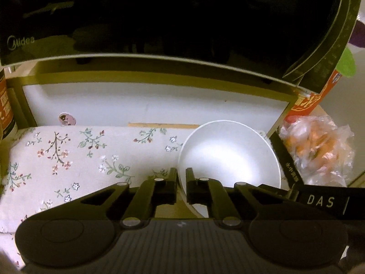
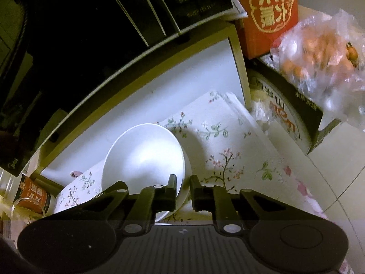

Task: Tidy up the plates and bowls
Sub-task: 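Lift the large cream bowl with both grippers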

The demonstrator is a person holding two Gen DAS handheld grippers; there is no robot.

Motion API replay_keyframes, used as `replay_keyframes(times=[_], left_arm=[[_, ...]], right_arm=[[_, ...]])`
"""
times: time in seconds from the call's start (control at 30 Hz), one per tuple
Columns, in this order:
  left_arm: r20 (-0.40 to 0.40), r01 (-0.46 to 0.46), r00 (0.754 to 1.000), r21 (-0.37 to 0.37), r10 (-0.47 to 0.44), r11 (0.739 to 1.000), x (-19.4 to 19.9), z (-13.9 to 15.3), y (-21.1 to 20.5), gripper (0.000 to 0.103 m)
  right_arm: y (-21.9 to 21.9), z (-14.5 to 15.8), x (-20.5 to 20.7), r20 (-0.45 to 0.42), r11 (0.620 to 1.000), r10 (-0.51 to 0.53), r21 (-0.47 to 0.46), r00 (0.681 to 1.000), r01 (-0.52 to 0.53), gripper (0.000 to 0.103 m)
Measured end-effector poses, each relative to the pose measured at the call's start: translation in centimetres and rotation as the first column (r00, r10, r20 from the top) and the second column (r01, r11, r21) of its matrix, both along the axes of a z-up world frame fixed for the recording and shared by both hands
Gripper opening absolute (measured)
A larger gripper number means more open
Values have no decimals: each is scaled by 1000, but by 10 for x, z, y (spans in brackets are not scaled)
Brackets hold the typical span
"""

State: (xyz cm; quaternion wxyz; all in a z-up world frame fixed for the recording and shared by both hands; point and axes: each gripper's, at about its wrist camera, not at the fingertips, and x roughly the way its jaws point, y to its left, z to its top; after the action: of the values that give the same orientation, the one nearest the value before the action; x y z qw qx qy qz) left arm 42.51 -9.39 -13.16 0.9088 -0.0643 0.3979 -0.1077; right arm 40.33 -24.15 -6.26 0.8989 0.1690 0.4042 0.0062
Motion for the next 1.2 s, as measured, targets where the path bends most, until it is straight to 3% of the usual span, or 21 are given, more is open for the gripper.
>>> replay_keyframes(times=[0.5, 0.67, 0.9, 1.2], left_arm=[[48, 19, 999, 3, -19, 1000, -33, 39, -9, 6], [75, 20, 997, -2, -20, 1000, -58, 63, -14, 7], [133, 22, 991, -12, -20, 1000, -97, 97, -22, 7], [192, 12, 981, 9, -13, 1000, -158, 138, -31, 6]], right_arm=[[-11, 33, -24, 35, 1000, -1, 7, 999, 1, 8], [-22, 48, -46, 51, 999, -15, 34, 999, 13, 7], [-28, 86, -86, 135, 1000, 18, -9, 991, -17, 7], [-43, 119, -144, 166, 998, 37, 38, 985, -44, 7]])
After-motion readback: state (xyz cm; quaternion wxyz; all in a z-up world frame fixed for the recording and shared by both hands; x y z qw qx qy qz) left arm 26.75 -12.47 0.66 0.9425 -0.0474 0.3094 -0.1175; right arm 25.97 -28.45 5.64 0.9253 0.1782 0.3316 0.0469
